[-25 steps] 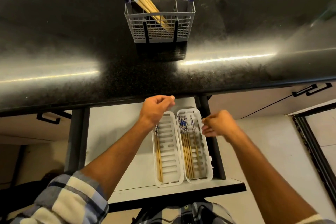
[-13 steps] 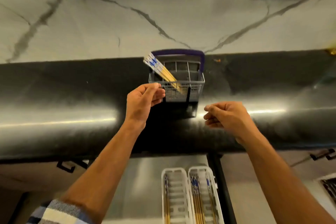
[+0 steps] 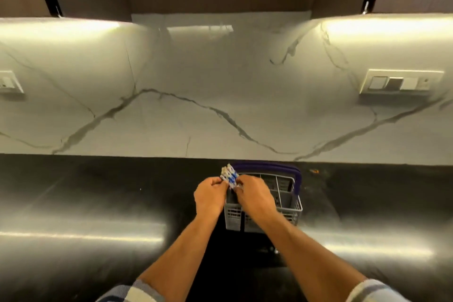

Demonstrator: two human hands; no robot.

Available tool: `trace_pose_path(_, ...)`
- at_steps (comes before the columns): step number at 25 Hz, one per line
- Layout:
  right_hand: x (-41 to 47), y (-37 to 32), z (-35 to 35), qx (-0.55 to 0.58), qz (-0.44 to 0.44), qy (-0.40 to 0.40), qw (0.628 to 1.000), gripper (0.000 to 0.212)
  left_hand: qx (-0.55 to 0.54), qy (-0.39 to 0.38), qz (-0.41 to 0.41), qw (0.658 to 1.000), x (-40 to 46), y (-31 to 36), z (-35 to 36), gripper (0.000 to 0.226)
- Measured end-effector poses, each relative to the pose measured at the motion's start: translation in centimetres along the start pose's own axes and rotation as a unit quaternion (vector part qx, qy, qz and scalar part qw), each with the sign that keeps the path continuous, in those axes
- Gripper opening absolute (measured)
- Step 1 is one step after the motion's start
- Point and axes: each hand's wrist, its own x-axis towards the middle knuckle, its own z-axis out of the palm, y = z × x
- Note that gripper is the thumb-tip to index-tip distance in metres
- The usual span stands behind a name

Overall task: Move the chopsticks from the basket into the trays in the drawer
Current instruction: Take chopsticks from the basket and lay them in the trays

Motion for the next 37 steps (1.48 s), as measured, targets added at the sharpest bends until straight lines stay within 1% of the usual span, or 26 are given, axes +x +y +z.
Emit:
trace_pose_path(2,0.5,-0.1,0.8,-0.011,-0.009,0.008,1.0,0.019,0.026,0.011,0.023,0.999,0.5,0.2,0.3,0.018)
trace_pose_path(5,0.3,0.7,1.9,-0.021,-0.047,0.034,0.998,0.025,0.028,0.016,0.042,0.999,0.6,0.0,0.5,0.019)
trace_pose_path(9,0.7,1.8,2.4,0.023,-0.071,0.044,0.996,0.021,-0.029,-0.003,0.029,0.999,0.5,-0.7,0.2,0.02)
trace_pose_path(11,0.9,2.0,2.2,0.024,-0.08,0.039,0.996,0.02,-0.052,-0.013,0.018,0.998,0.4,-1.1,0.0,0.019)
trace_pose_path(16,0.7,2.2,1.5,0.013,-0.086,0.045,0.995,0.024,-0.078,-0.022,0.01,0.997,-0.2,-0.4,-0.3,0.012)
trace_pose_path(20,0.6,1.2,-0.1,0.03,-0.083,0.037,0.995,0.019,-0.088,-0.038,0.03,0.995,-1.0,1.4,-0.8,0.014)
trace_pose_path(23,0.5,-0.2,-3.0,0.067,-0.094,0.071,0.991,0.014,-0.085,-0.054,0.107,0.989,-1.5,4.4,-1.8,0.014)
trace_pose_path(25,0.3,-1.4,-6.0,0.092,-0.112,0.087,0.986,0.013,-0.088,-0.088,0.183,0.975,-1.8,7.3,-2.7,0.027)
trace_pose_path(27,0.1,-2.8,-9.5,0.112,-0.135,0.086,0.981,0.013,-0.067,-0.127,0.26,0.955,-2.2,10.6,-3.7,0.039)
trace_pose_path(28,0.1,-3.4,-11.1,0.126,-0.142,0.088,0.978,0.012,-0.049,-0.131,0.296,0.945,-2.4,12.4,-4.2,0.039)
trace_pose_path(30,-0.3,-4.7,-14.2,0.164,-0.154,0.115,0.968,0.01,-0.038,-0.124,0.352,0.927,-3.0,16.1,-5.1,0.032)
trace_pose_path(32,-0.8,-5.6,-16.7,0.209,-0.17,0.147,0.952,0.008,-0.052,-0.122,0.373,0.919,-3.9,19.5,-5.9,0.026)
trace_pose_path(33,-1.2,-6.0,-17.7,0.223,-0.174,0.152,0.947,0.008,-0.077,-0.128,0.37,0.917,-4.4,21.2,-6.3,0.026)
trace_pose_path(35,-2.0,-6.1,-19.1,0.238,-0.161,0.141,0.947,0.009,-0.152,-0.14,0.351,0.913,-5.4,24.4,-7.4,0.026)
trace_pose_path(37,-2.9,-5.6,-19.7,0.264,-0.131,0.109,0.949,0.009,-0.191,-0.137,0.347,0.908,-6.4,27.0,-8.8,0.026)
